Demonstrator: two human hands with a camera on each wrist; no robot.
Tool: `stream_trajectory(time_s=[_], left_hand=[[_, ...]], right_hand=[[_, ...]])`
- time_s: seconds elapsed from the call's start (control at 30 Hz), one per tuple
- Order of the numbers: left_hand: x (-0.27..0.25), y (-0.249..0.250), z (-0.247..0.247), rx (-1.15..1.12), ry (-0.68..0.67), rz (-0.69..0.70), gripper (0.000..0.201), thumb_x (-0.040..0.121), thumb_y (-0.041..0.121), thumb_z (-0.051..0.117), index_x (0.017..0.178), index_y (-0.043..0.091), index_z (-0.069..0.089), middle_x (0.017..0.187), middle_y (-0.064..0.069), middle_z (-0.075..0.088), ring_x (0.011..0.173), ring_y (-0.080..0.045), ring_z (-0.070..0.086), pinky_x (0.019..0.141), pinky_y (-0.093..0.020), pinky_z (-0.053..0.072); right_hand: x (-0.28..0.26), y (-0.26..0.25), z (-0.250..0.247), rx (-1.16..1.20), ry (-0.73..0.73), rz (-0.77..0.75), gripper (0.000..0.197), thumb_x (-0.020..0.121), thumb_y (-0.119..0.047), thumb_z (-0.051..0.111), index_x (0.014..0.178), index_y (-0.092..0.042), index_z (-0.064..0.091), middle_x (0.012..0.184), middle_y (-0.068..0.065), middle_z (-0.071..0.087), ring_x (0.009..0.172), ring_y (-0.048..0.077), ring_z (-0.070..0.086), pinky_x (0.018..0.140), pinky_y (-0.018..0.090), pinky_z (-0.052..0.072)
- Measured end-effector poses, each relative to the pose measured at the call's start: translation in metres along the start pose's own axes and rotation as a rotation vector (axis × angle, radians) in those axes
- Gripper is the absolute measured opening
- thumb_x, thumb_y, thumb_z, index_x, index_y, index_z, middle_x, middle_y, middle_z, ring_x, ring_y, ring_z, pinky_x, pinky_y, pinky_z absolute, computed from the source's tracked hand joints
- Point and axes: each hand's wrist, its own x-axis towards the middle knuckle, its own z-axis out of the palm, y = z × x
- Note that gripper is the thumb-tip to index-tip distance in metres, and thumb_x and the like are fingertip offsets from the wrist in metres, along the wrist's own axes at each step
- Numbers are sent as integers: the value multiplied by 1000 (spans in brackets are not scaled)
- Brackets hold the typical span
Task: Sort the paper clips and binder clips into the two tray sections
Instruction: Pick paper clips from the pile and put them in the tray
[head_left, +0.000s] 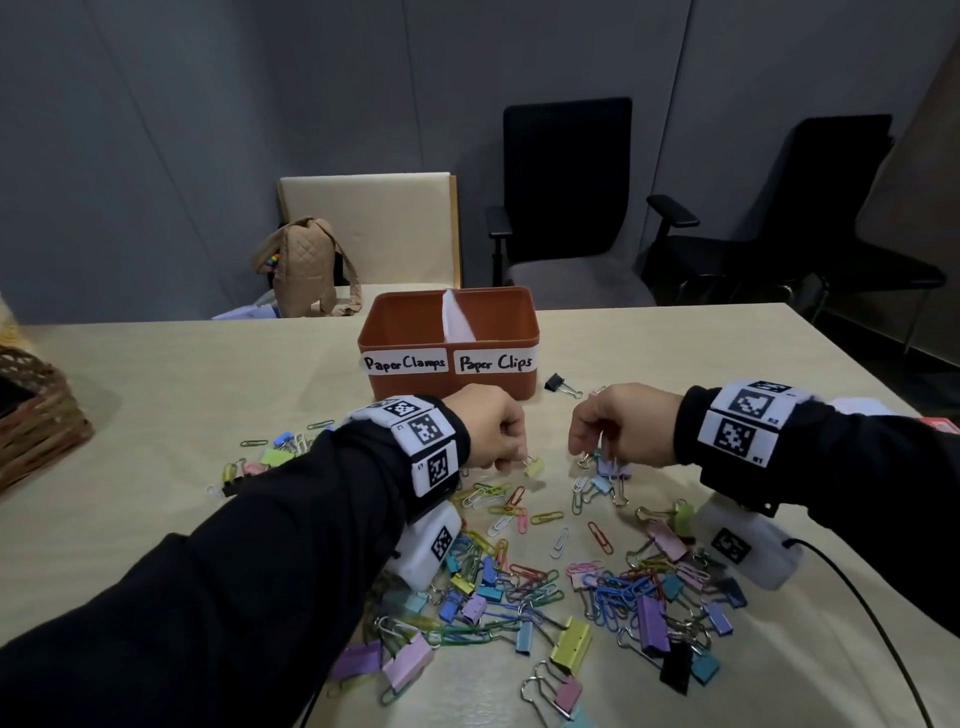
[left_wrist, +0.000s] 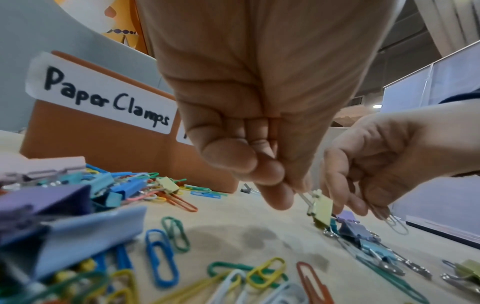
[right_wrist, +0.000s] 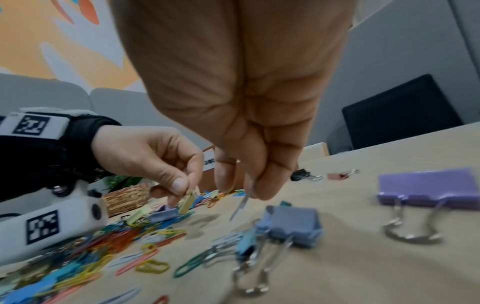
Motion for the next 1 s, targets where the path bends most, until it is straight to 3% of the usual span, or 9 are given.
stream_trajectory(time_s=[0.13, 0.27, 0.37, 0.43, 0.53, 0.67, 0.73, 0.8, 1.0], left_hand=[[6, 9, 8, -46, 10, -22, 15, 91, 11, 56, 80, 15, 65, 71, 2, 70, 46, 1, 53, 45, -11, 41], [5, 12, 7, -44, 27, -50, 23, 92, 3, 50, 106, 15, 65, 85, 1, 69, 64, -9, 60, 56, -18, 48], [-7, 10, -1, 162, 0, -42, 28, 85, 19, 70, 112, 19, 64, 96, 4, 65, 86, -13, 61, 72, -21, 46], [-16, 9, -3, 311, -67, -73, 46, 76, 38, 78, 114, 18, 63, 108, 2, 63, 99, -16, 60, 78, -24, 46], [-23, 9, 4, 388, -165, -107, 62, 65, 49, 83, 115, 17, 64, 111, 1, 64, 100, -18, 61, 83, -28, 52], [-25, 13, 16, 455, -137, -39, 44, 73, 35, 79, 111, 15, 68, 106, -2, 67, 97, -22, 63, 84, -33, 55], [-26, 16, 17, 449, -101, 2, 30, 78, 24, 74, 107, 16, 71, 104, -1, 67, 96, -21, 63, 82, -31, 54], [-26, 19, 17, 450, -100, 27, 26, 80, 16, 71, 106, 15, 72, 105, -2, 67, 97, -21, 62, 82, -30, 53], [-24, 19, 19, 448, -114, 37, 16, 82, 14, 67, 98, 12, 72, 101, -4, 68, 94, -23, 63, 77, -29, 52]], right_hand=[[0, 14, -5, -55, 49, 47, 48, 75, 13, 42, 76, -32, 61, 92, -4, 69, 79, 13, 60, 78, 30, 55], [-3, 19, -6, -55, 18, 79, 45, 76, 11, 41, 75, -28, 62, 77, -10, 62, 69, 7, 56, 64, 19, 48], [-7, 15, -3, 11, -15, 60, 43, 75, 14, 42, 75, -24, 63, 74, -8, 63, 66, 7, 58, 66, 24, 53], [-8, 8, -1, 78, -20, 25, 43, 75, 16, 43, 75, -22, 64, 73, -6, 64, 63, 6, 59, 66, 25, 54], [-9, -8, 7, 114, -30, -54, 41, 76, 16, 43, 85, -15, 68, 77, -5, 66, 60, -2, 57, 62, 16, 50], [-9, -23, 18, -86, -107, -114, 40, 81, 6, 49, 101, -20, 71, 99, -5, 71, 75, 4, 57, 75, 22, 50], [-11, -27, 20, -275, -136, -140, 30, 83, -9, 64, 109, -23, 68, 107, -6, 65, 84, 8, 52, 76, 21, 44], [-13, -27, 23, -405, -169, -158, 37, 78, -26, 75, 114, -25, 65, 109, -5, 61, 93, 13, 54, 78, 23, 44], [-20, -34, 31, -483, -181, -151, 33, 84, -8, 61, 115, -19, 61, 108, 2, 64, 101, 22, 57, 78, 27, 44]])
